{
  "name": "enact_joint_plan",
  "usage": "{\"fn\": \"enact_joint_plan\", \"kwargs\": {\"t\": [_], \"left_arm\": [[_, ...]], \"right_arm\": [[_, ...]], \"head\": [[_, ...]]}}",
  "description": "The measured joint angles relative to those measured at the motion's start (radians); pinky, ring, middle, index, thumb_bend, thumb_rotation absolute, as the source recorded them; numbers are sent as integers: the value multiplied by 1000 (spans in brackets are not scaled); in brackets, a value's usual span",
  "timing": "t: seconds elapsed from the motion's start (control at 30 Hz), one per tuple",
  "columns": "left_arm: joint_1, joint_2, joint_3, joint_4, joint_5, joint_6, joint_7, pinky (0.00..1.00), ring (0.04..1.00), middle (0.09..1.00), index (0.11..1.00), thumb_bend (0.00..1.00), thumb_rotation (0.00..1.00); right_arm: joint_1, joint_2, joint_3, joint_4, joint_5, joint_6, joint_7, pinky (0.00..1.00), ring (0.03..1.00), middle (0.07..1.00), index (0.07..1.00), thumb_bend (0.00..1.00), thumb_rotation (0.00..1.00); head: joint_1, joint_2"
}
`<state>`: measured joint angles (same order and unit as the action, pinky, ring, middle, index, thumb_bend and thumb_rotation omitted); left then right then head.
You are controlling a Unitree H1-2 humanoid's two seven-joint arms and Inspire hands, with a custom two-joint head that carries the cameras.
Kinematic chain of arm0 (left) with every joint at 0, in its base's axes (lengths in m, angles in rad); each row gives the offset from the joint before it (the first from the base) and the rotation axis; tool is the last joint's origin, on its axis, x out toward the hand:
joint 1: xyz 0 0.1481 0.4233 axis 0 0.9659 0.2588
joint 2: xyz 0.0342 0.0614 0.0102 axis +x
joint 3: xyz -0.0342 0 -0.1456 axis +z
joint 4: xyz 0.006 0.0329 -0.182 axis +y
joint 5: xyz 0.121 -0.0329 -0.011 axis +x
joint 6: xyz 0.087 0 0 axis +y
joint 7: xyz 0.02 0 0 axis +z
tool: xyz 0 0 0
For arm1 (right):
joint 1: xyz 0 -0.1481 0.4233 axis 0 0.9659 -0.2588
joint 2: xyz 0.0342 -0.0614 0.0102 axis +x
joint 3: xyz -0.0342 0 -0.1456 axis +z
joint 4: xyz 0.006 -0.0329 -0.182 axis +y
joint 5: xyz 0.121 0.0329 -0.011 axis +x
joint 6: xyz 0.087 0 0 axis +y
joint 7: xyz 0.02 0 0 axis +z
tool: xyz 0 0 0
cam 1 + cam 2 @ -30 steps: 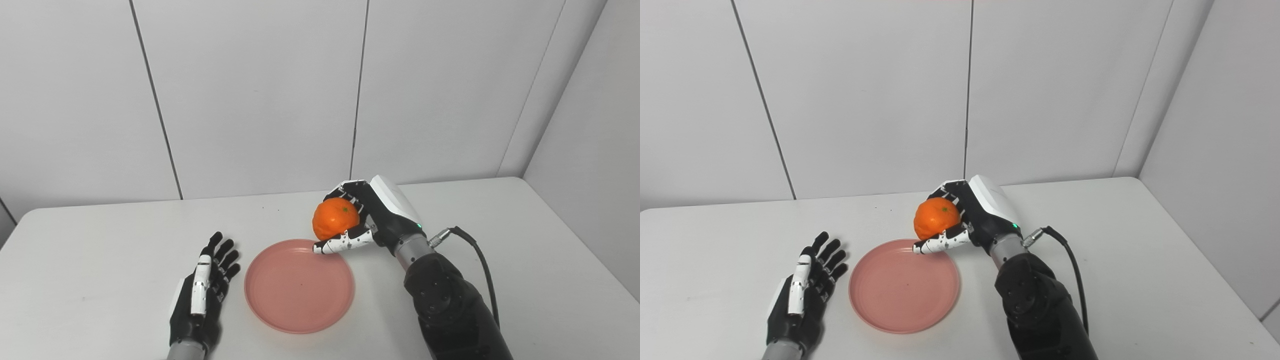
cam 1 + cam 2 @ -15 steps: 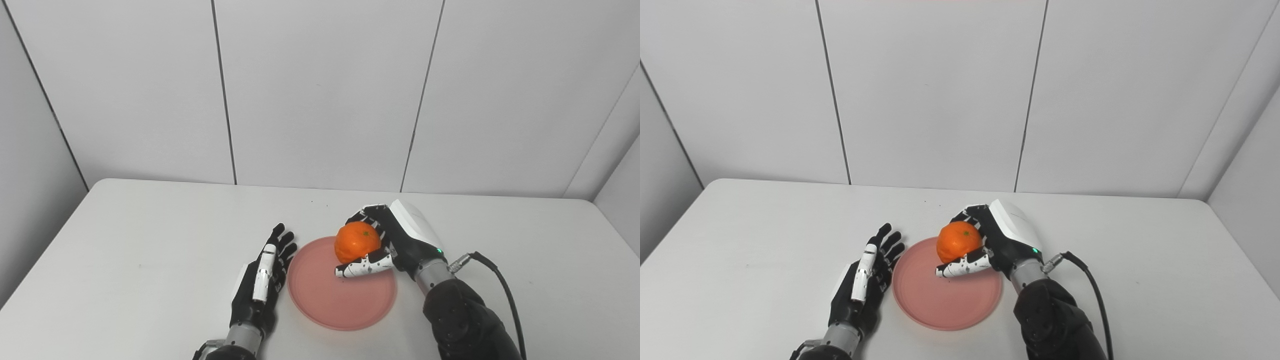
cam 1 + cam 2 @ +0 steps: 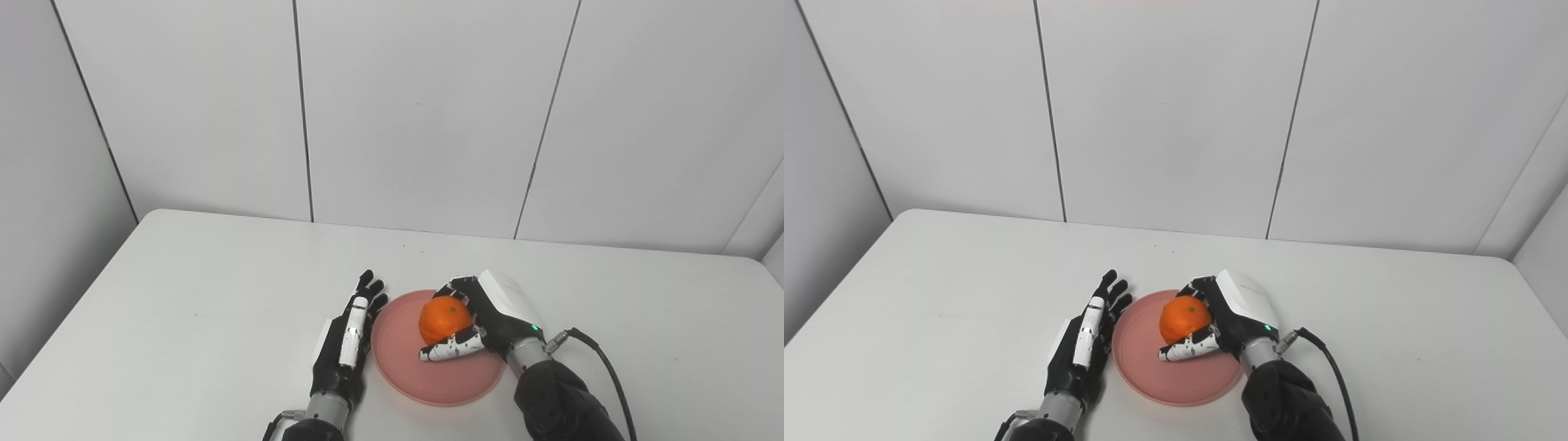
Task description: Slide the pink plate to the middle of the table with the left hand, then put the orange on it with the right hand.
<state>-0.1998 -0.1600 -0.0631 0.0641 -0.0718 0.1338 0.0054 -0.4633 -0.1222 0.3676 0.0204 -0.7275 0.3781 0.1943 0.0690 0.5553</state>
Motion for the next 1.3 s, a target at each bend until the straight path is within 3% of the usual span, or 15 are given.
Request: {"fn": "enact_joint_plan", "kwargs": {"t": [0.3,0.87,1.0,1.07,1.1,1.17,1.23,1.3], "left_arm": [[0,-10,1,6,19,-10,18,934,932,949,940,363,1000],[-2,-14,9,6,34,-10,29,911,919,930,931,358,1000],[-3,-14,9,5,34,-8,30,914,923,932,931,361,1000],[-3,-14,9,5,35,-6,31,917,925,937,933,358,1000],[-3,-14,9,5,35,-5,31,922,928,941,935,359,1000],[-4,-14,9,5,37,-5,31,924,930,942,936,363,1000],[-4,-14,8,5,37,-5,31,928,931,944,939,376,1000],[-4,-14,7,5,39,-5,31,934,934,947,943,378,1000]], "right_arm": [[-21,13,48,66,-16,-4,-35,228,325,428,487,516,142],[-24,13,112,76,-62,-33,-81,204,293,401,489,518,144],[-24,12,116,72,-70,-33,-75,231,320,427,489,519,148],[-24,11,117,69,-70,-33,-69,291,385,486,491,519,153],[-24,9,119,66,-72,-33,-62,302,403,513,564,636,203],[-24,4,121,54,-75,-33,-42,321,429,541,618,716,238],[-22,-6,126,29,-73,-30,6,434,542,626,696,787,281],[-17,-12,125,-3,-68,-14,55,472,589,661,749,820,293]], "head": [[-8,12],[-15,28],[-15,32],[-15,35],[-15,35],[-14,32],[-12,31],[-8,31]]}}
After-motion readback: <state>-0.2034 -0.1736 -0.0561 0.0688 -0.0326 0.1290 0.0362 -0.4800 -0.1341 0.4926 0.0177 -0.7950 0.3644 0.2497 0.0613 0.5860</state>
